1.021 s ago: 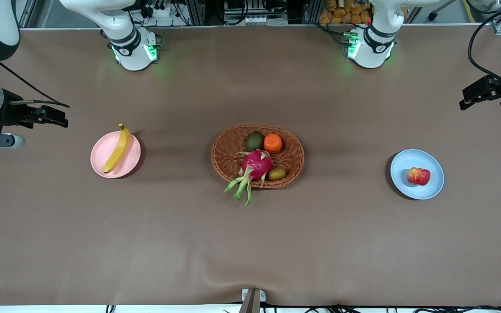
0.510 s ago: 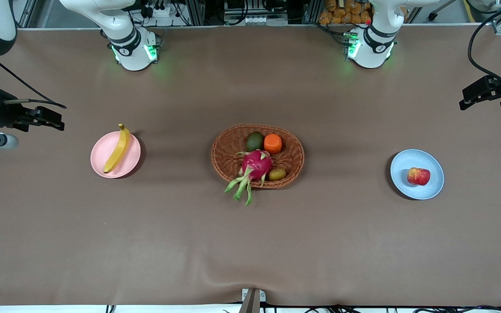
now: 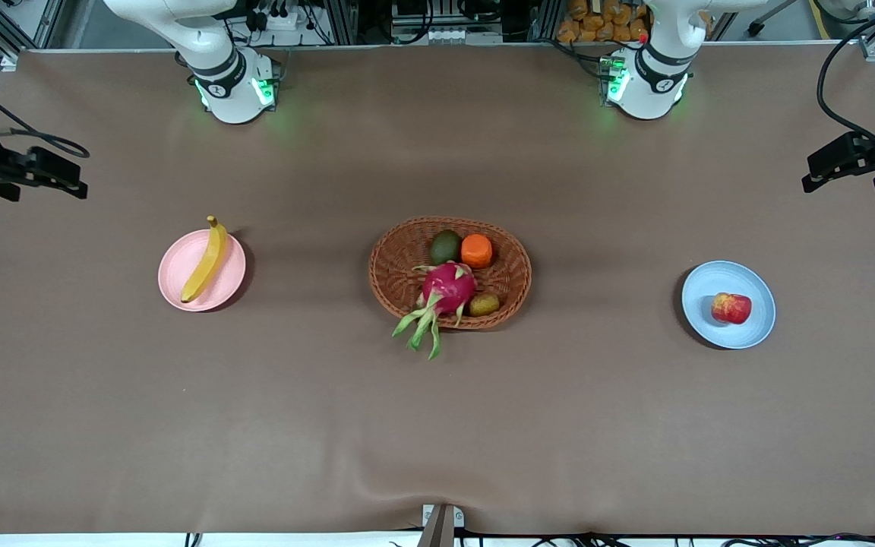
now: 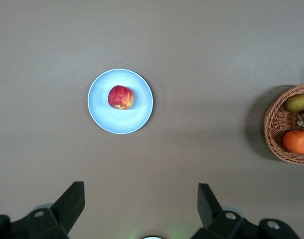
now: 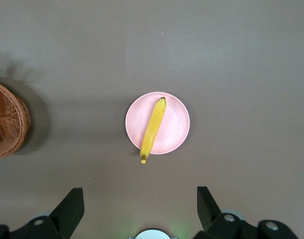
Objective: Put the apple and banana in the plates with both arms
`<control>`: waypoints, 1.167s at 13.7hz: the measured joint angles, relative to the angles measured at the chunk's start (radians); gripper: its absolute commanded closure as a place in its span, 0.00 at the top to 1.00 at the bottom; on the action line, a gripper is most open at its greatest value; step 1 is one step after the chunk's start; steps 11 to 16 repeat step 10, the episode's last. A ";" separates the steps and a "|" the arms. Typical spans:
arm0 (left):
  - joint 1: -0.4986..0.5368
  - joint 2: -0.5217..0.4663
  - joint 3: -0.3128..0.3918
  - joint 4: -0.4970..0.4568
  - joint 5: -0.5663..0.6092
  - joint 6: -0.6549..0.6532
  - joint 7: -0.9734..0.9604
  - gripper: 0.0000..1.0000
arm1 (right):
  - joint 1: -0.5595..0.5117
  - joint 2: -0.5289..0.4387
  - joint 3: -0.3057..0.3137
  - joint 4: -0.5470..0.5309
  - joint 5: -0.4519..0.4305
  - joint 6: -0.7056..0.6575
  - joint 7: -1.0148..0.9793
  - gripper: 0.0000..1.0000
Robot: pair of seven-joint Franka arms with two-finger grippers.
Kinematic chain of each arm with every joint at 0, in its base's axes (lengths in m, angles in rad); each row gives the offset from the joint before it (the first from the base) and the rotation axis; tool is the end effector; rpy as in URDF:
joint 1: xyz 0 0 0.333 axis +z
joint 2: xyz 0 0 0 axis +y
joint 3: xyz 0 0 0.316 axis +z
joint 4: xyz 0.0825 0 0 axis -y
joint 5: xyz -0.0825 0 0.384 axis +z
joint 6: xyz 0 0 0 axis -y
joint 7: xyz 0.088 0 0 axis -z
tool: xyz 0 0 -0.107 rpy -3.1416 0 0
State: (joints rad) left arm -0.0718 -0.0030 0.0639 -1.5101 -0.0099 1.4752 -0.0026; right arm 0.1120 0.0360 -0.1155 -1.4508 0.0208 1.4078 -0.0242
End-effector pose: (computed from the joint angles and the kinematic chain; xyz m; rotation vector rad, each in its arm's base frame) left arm 0.5440 -0.0054 0.6463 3.1313 -0.0095 -0.0500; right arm 0.5488 0.0019 0.6468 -3.1214 -0.0362 0.1226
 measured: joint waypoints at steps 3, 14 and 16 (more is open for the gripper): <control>0.000 0.000 0.000 0.000 0.000 0.000 0.000 1.00 | 0.000 -0.020 0.001 0.002 0.000 0.062 0.000 1.00; -0.001 0.000 0.000 0.000 0.000 0.000 0.000 1.00 | 0.000 -0.023 0.005 0.002 0.027 0.076 -0.001 1.00; -0.001 0.000 0.000 0.000 0.000 0.000 0.000 1.00 | 0.000 -0.023 0.005 0.002 0.027 0.076 -0.001 1.00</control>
